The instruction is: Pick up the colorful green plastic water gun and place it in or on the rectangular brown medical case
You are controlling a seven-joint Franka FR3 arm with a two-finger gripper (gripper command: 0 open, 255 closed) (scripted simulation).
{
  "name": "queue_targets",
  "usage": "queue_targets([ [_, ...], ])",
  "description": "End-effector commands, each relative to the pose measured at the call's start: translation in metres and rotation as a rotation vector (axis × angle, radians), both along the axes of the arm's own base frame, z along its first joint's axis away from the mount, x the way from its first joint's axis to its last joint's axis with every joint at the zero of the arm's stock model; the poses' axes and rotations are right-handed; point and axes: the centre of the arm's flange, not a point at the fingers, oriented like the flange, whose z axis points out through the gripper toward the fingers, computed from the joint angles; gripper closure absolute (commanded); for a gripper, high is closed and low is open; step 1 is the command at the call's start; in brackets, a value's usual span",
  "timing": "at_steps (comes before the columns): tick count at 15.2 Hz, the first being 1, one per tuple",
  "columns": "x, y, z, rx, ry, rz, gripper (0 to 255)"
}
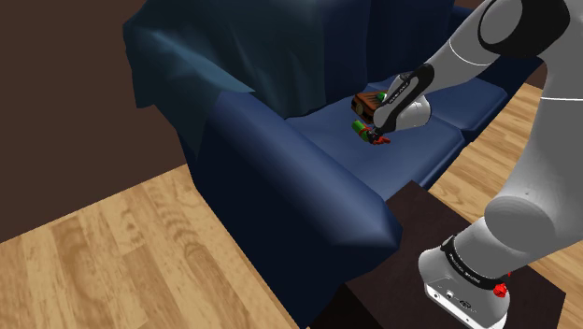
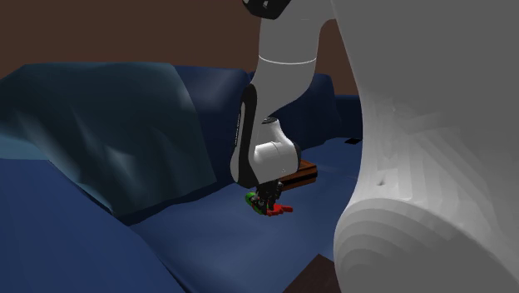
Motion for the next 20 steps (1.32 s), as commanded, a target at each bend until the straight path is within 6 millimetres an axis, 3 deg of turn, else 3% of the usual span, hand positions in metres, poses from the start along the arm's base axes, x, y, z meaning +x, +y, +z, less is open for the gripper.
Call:
queue_targets([
  [1,0.000,0.000,0.000,0.000,-0.001,0.000,255],
  [3,0.000,0.000,0.000,0.000,-0.001,0.000,255],
  [20,0.000,0.000,0.090,0.000,-0.001,0.000,255],
])
